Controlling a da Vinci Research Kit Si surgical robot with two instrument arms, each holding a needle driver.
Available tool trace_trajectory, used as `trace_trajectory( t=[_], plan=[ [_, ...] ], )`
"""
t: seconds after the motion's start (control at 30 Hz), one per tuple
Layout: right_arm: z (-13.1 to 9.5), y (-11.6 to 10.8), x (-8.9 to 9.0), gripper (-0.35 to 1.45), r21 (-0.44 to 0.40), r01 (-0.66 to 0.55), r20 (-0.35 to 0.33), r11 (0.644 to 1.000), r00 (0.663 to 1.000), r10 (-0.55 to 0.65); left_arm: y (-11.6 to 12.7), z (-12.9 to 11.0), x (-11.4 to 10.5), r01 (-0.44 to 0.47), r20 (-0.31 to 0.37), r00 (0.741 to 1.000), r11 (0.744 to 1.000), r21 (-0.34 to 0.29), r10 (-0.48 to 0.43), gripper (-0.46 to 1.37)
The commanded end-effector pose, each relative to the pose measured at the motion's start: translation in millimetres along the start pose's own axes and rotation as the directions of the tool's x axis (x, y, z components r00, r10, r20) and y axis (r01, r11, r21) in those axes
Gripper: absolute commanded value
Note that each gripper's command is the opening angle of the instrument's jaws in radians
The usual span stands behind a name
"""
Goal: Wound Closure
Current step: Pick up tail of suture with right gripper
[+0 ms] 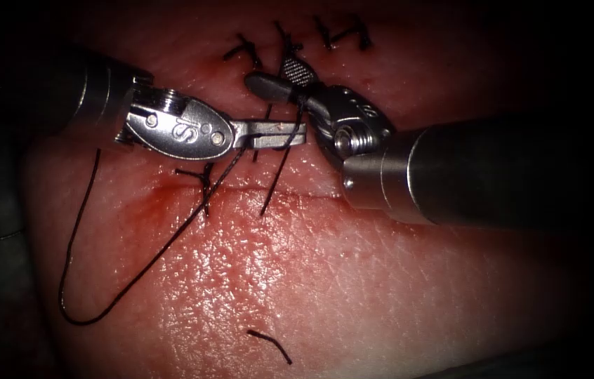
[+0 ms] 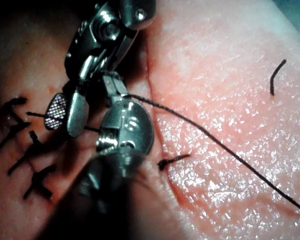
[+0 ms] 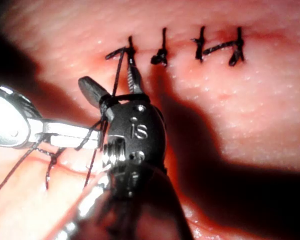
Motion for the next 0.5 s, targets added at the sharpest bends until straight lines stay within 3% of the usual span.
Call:
trace_trajectory(
  t=[0.03, 0.2, 0.23, 0.27, 0.3, 0.33, 0.43, 0.5],
  plan=[
    [0.0, -0.1, -0.1, 0.73, 0.008, 0.0, 0.003, 1.0, 1.0, 0.0, 0.0, 0.0, 0.0, 0.0, -0.001, 1.0, 1.0, -0.009, 0.0, -0.35],
    [0.4, -0.4, -0.1, 0.53, 0.014, -0.001, 0.005, 1.0, 1.0, 0.001, 0.0, -0.2, 0.0, -0.001, 0.001, 1.0, 1.0, -0.008, 0.001, -0.35],
    [0.4, -0.5, -0.2, 0.41, 0.014, -0.001, 0.005, 1.0, 1.0, 0.001, 0.0, -0.2, 0.0, -0.001, 0.0, 1.0, 1.0, -0.009, 0.001, -0.35],
    [0.4, -0.5, -0.2, 0.17, 0.014, -0.001, 0.005, 1.0, 1.0, 0.001, 0.0, -0.3, 0.0, -0.001, 0.002, 1.0, 1.0, -0.007, 0.001, -0.35],
    [0.4, -0.5, -0.2, -0.24, 0.014, 0.0, 0.008, 1.0, 1.0, 0.0, 0.0, -0.3, -0.1, -0.001, 0.002, 1.0, 1.0, -0.008, 0.001, -0.35],
    [0.3, -0.5, -0.2, -0.35, 0.009, 0.001, 0.022, 1.0, 1.0, -0.001, 0.0, -0.4, -0.1, -0.001, 0.003, 1.0, 1.0, -0.006, 0.001, -0.35],
    [0.2, -0.7, -0.2, -0.35, -0.019, 0.006, 0.071, 1.0, 0.997, -0.004, 0.0, -0.7, -0.1, -0.002, 0.006, 1.0, 1.0, -0.005, 0.002, -0.35],
    [0.2, -0.8, -0.3, -0.35, -0.02, 0.005, 0.064, 1.0, 0.998, -0.003, 0.1, -0.9, -0.2, -0.003, 0.005, 1.0, 1.0, -0.007, 0.003, -0.35]
  ],
)
